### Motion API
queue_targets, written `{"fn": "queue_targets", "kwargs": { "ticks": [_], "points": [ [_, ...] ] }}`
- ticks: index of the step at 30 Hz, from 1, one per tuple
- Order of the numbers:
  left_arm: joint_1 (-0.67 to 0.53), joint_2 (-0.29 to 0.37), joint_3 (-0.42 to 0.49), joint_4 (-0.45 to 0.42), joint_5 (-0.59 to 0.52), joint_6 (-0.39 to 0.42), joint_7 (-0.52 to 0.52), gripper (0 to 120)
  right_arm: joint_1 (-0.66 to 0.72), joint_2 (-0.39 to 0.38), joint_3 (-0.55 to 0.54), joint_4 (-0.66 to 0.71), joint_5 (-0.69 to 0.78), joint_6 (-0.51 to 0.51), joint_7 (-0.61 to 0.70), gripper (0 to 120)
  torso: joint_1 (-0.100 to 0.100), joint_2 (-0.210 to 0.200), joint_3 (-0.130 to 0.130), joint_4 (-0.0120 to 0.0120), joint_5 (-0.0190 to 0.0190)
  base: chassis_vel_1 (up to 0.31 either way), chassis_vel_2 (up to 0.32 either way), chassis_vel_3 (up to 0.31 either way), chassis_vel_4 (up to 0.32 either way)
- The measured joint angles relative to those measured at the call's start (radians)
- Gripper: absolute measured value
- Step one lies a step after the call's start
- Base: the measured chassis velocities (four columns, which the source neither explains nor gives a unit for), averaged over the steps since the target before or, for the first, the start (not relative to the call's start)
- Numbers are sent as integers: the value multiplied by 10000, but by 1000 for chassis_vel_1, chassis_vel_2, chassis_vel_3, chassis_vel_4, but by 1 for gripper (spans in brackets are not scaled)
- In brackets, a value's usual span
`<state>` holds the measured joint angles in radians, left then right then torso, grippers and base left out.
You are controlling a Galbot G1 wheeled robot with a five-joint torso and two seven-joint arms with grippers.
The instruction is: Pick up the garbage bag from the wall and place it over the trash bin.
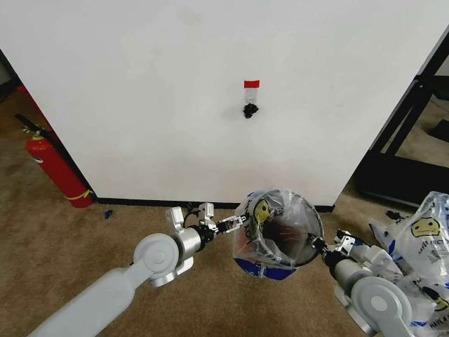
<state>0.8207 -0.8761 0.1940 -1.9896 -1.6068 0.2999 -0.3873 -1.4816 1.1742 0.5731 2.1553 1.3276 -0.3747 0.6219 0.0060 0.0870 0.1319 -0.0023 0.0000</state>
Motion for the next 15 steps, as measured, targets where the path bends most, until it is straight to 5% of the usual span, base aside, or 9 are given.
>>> {"fn": "queue_targets", "kwargs": {
  "ticks": [15],
  "points": [
    [59,24,46,-124,277,-174,119,22,-4,59,-20,41,-53,-12,5,0,0,0,0,1,0,0,0,0,0]
  ]
}}
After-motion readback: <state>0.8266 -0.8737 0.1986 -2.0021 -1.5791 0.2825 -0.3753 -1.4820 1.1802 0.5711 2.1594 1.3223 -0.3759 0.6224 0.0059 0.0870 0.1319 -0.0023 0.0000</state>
